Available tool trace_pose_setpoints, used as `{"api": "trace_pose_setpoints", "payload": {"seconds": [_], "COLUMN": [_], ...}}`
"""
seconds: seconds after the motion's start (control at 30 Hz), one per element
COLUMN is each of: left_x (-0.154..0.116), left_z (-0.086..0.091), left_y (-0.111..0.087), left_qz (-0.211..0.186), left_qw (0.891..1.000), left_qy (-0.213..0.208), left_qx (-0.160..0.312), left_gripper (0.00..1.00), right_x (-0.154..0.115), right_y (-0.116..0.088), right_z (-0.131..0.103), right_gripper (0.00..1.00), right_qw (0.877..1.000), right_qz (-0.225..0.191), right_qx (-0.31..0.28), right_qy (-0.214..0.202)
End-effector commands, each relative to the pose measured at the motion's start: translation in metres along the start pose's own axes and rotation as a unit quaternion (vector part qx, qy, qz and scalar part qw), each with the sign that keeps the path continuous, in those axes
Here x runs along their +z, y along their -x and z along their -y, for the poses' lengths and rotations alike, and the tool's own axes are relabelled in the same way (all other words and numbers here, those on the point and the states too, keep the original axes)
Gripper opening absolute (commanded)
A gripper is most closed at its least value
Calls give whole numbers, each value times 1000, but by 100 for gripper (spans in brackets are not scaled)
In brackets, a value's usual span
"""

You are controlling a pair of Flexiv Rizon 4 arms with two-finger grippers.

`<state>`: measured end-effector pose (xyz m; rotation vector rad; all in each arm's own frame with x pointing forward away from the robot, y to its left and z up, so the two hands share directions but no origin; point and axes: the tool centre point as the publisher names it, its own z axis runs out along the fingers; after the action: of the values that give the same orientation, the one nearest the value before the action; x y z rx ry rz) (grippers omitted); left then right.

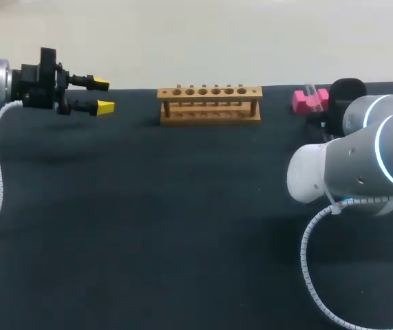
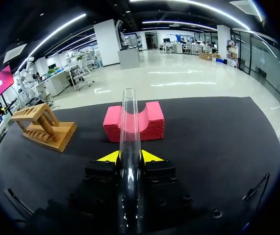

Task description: Grasp the test tube, adjust it, and insert it.

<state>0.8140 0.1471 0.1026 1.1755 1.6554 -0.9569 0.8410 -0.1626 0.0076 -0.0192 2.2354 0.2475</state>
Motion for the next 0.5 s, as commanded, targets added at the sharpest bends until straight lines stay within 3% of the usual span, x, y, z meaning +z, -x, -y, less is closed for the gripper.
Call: {"api": "trace_pose_setpoints", "payload": {"seconds": [0.03,0.5], "left_x": [-1,-1], "left_z": [2,2], "left_y": [-1,-1], "left_qz": [2,2], "left_qw": [1000,1000], "left_qy": [3,3], "left_qx": [2,2], "left_gripper": [100,100], "right_x": [-14,-52], "right_y": [5,26], "right_z": [-4,-19], "right_gripper": [0,0], "right_qw": [999,997], "right_qz": [-5,-7], "right_qx": [5,20], "right_qy": [-41,-76]}}
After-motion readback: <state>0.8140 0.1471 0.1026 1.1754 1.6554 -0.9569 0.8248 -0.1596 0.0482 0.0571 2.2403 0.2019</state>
